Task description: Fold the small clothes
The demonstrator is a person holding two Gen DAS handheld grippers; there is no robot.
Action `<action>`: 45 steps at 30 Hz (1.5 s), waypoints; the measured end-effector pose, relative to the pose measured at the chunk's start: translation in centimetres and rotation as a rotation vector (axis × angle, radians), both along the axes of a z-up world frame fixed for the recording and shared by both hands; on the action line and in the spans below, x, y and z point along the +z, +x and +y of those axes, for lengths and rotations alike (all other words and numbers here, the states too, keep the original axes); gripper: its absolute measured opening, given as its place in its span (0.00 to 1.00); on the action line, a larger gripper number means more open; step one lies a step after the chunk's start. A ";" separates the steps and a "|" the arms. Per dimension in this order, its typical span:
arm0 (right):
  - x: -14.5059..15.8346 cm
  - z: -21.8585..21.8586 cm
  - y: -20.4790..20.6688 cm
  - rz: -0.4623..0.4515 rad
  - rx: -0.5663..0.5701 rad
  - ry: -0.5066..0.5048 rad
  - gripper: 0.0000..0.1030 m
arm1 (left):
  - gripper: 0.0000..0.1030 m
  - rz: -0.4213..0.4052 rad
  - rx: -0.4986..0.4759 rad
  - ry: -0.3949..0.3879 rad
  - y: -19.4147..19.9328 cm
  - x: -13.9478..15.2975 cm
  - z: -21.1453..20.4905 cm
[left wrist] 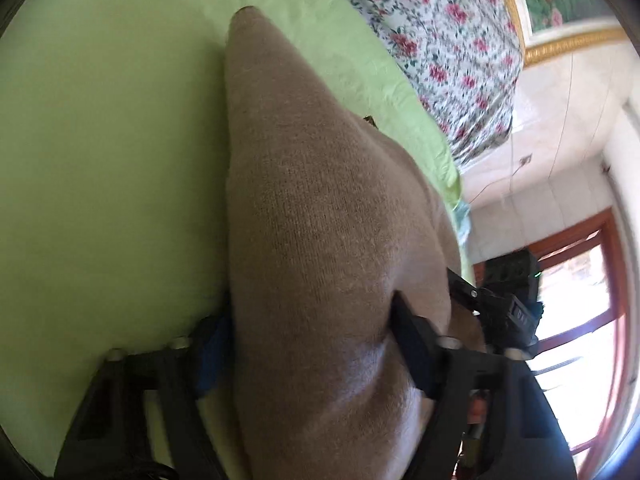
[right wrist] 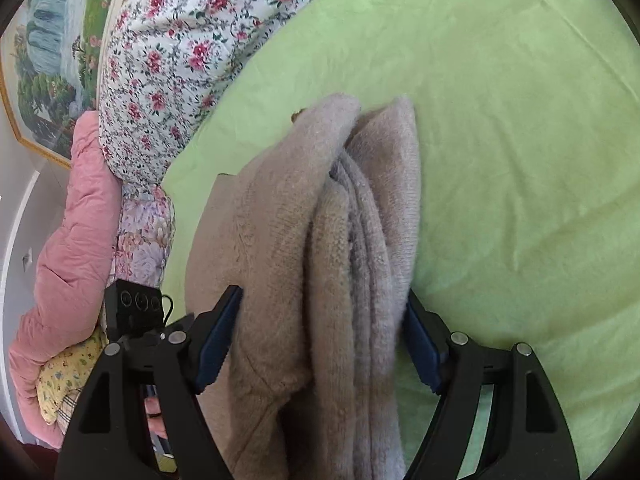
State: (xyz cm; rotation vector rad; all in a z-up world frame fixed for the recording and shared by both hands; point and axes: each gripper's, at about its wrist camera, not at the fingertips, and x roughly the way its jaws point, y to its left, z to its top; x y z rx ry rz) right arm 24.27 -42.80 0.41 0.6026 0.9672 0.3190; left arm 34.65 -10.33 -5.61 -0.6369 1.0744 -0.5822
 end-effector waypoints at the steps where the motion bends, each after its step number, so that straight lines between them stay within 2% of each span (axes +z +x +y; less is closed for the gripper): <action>1: 0.0 0.4 -0.1 0.009 -0.002 0.001 0.47 | 0.50 -0.021 -0.012 0.014 -0.3 0.3 0.0; 2: 0.2 0.7 -0.2 0.001 -0.004 -0.013 0.44 | 0.45 -0.033 -0.019 0.017 -0.6 0.6 0.3; 4: 1.1 1.7 -0.9 -0.034 0.001 -0.030 0.39 | 0.44 -0.048 -0.021 0.017 -1.5 1.4 1.2; 9: 2.8 6.8 -3.5 -0.120 0.070 -0.034 0.36 | 0.43 -0.151 -0.007 0.083 -6.3 5.4 5.4; 15: 1.5 14.7 -5.8 -0.173 0.200 0.001 0.36 | 0.43 -0.197 0.032 0.174 -12.5 8.1 12.2; 18: -0.3 17.7 -6.4 -0.146 0.245 0.037 0.36 | 0.44 -0.182 0.042 0.219 -15.0 7.6 15.1; 21: -2.7 20.1 -6.6 -0.077 0.266 0.018 0.37 | 0.45 -0.126 0.060 0.264 -16.5 5.3 17.4; 23: -3.9 20.8 -7.1 -0.046 0.244 -0.035 0.44 | 0.47 -0.123 0.079 0.238 -17.5 4.5 18.4; 26: -3.8 20.4 -7.8 -0.048 0.201 -0.035 0.45 | 0.50 -0.148 0.105 0.241 -18.6 4.7 18.8; 30: -2.8 19.7 -8.3 -0.034 0.156 -0.038 0.46 | 0.51 -0.160 0.126 0.274 -19.5 5.3 18.9; 34: -1.0 18.7 -8.9 -0.065 0.100 -0.076 0.48 | 0.51 -0.155 0.151 0.261 -19.1 6.1 19.6; 37: 0.8 18.4 -8.5 -0.121 0.058 -0.109 0.48 | 0.52 -0.158 0.191 0.255 -17.6 6.9 20.5; 40: 2.3 19.2 -7.3 -0.158 0.080 -0.122 0.48 | 0.53 -0.140 0.238 0.241 -15.8 7.0 21.7; 43: 2.5 21.0 -5.3 -0.151 0.093 -0.183 0.47 | 0.53 -0.120 0.292 0.254 -13.5 6.8 22.5; 45: 1.6 21.9 -4.0 -0.100 0.090 -0.231 0.44 | 0.53 -0.111 0.310 0.289 -12.2 6.5 22.3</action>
